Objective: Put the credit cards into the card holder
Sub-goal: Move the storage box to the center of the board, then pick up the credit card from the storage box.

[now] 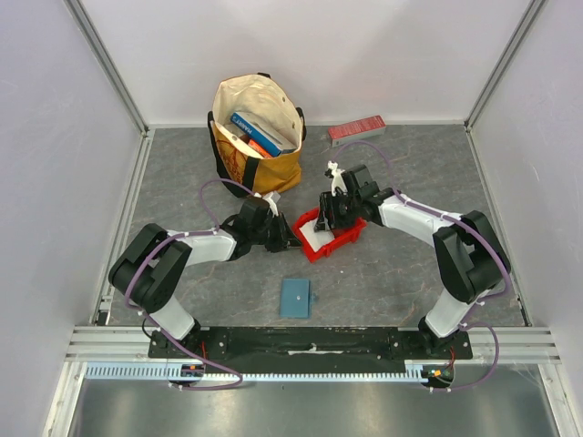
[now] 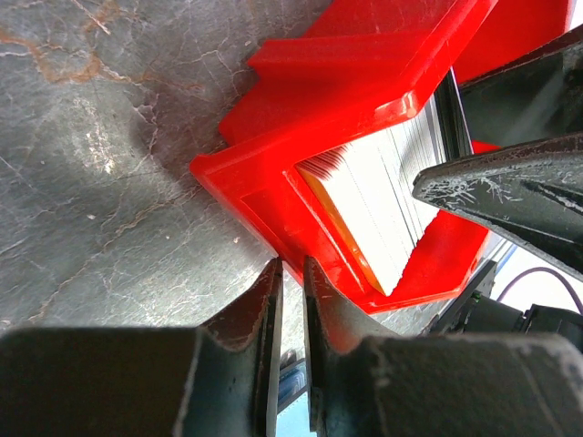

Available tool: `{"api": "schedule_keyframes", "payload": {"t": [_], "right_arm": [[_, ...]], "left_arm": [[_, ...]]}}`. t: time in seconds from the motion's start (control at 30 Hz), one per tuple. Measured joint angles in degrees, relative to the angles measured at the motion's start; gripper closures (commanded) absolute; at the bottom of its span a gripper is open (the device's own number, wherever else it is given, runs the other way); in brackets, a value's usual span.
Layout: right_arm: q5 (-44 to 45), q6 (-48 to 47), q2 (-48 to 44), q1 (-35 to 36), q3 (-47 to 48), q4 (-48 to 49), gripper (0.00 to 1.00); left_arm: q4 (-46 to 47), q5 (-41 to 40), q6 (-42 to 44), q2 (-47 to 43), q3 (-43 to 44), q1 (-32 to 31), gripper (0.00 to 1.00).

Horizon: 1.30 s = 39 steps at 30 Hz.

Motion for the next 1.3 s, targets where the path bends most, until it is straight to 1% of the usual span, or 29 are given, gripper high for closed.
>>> {"api": "schedule_keyframes", "payload": {"t": [0.13,0.27,0.3,0.33,0.37,0.8,0.83,0.97,1.0,1.17,1.3], "right_arm": [[0.07,-0.04,-0.11,-0.26,-0.09,0.00,0.52],[-0.02,0.00,-0.13,-0.87,-0.11,0.00,0.56],[-0.04,-0.02,-0.17,-0.94,-0.11,0.00,0.57],[-0.04,-0.02,-0.20,-0.94,-0.11,0.00,0.62],[0.00,-0.02,-0.24,-0.98,-0.11,0.00,0.63],[-0.76,-0.02,-1.27,-2.14,-0.48,0.20,0.66],[-1.03,-0.04,-1.33,-2.27,-0.48,0.20,0.69],[-1.38,-0.22,-1.42,-2.75,-0.48,0.20,0.85],[-1.31,-0.37,-1.49,-2.95,-0.48,0.20,0.88],[0.39,-0.98,-1.70,-3.85,-0.48,0.09,0.90],[2.93,-1.97,-2.05,-3.76,-0.48,-0.57,0.96]], "left_arm": [[-0.17,0.20,0.00,0.37,0.37,0.00,0.81],[-0.42,0.66,0.02,0.66,0.74,0.04,0.81],[-0.42,0.70,0.00,0.66,0.74,0.04,0.81],[-0.42,0.79,0.02,0.66,0.74,0.04,0.81],[-0.39,0.87,0.00,0.72,0.74,0.09,0.81],[-0.37,2.12,0.02,1.57,1.40,0.26,0.81],[-0.37,2.12,0.00,1.60,1.40,0.24,0.81],[-0.39,2.14,0.00,1.60,1.40,0.24,0.81],[-0.39,2.14,0.00,1.60,1.40,0.24,0.81],[-0.50,2.43,0.02,1.60,1.40,0.31,0.81],[-0.50,2.47,0.02,1.60,1.40,0.31,0.81]]}}
